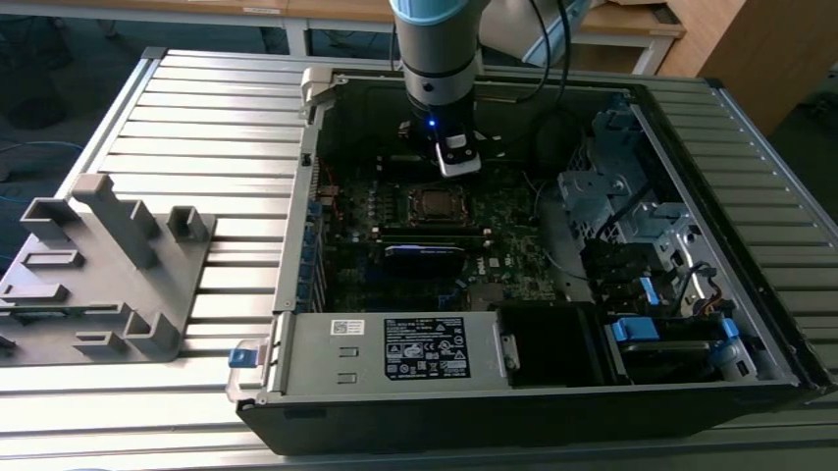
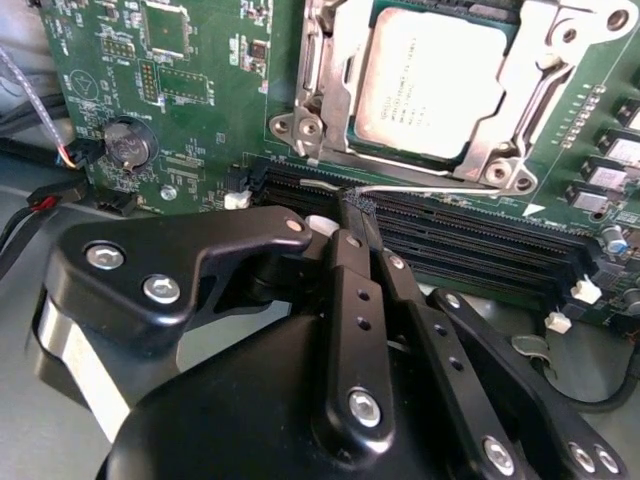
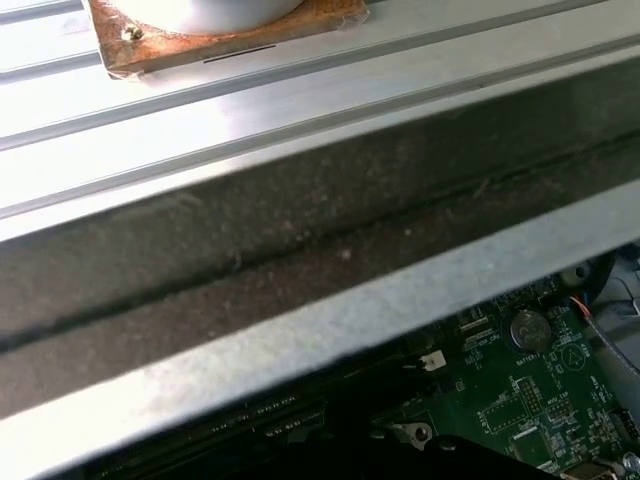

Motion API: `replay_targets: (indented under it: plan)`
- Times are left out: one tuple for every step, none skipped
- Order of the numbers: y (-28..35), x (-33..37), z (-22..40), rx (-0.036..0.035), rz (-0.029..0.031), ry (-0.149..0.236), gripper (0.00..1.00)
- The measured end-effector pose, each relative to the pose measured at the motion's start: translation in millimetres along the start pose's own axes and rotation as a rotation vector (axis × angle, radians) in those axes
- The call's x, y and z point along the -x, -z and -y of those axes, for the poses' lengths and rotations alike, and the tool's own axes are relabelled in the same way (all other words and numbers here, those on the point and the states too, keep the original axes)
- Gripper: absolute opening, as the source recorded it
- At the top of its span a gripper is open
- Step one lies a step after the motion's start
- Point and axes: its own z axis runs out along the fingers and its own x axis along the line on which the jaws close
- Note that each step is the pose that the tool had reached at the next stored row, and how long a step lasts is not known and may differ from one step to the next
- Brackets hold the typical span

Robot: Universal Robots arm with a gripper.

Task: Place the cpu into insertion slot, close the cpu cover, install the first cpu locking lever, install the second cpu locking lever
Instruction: 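Install the first cpu locking lever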

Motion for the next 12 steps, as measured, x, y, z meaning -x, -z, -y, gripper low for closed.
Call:
replay_targets:
  plan:
    - [-0.4,0.0,0.1,0.0003,0.0003,0.000,0.11]
    - [-0.8,-0.1,0.3,0.0003,0.0005,0.000,0.11]
    - [-1.1,-0.1,0.4,0.0000,0.0005,0.000,0.11]
    - [-1.4,-0.1,0.4,-0.0004,0.0007,0.001,0.11]
    - [-1.7,-0.1,0.5,-0.0007,0.0008,0.001,0.11]
    - [-2.0,0.0,0.5,-0.0011,0.0008,0.001,0.11]
    - [-2.2,0.3,0.5,-0.0015,0.0009,0.001,0.11]
    - [-2.5,0.8,0.3,-0.0020,0.0010,0.001,0.11]
    - [-2.9,1.2,0.3,-0.0022,0.0012,0.001,0.11]
    - [-3.3,1.6,0.3,-0.0023,0.0014,0.001,0.11]
    - [-3.6,2.0,0.3,-0.0027,0.0015,0.001,0.11]
    - [-3.9,2.5,0.4,-0.0031,0.0016,0.001,0.11]
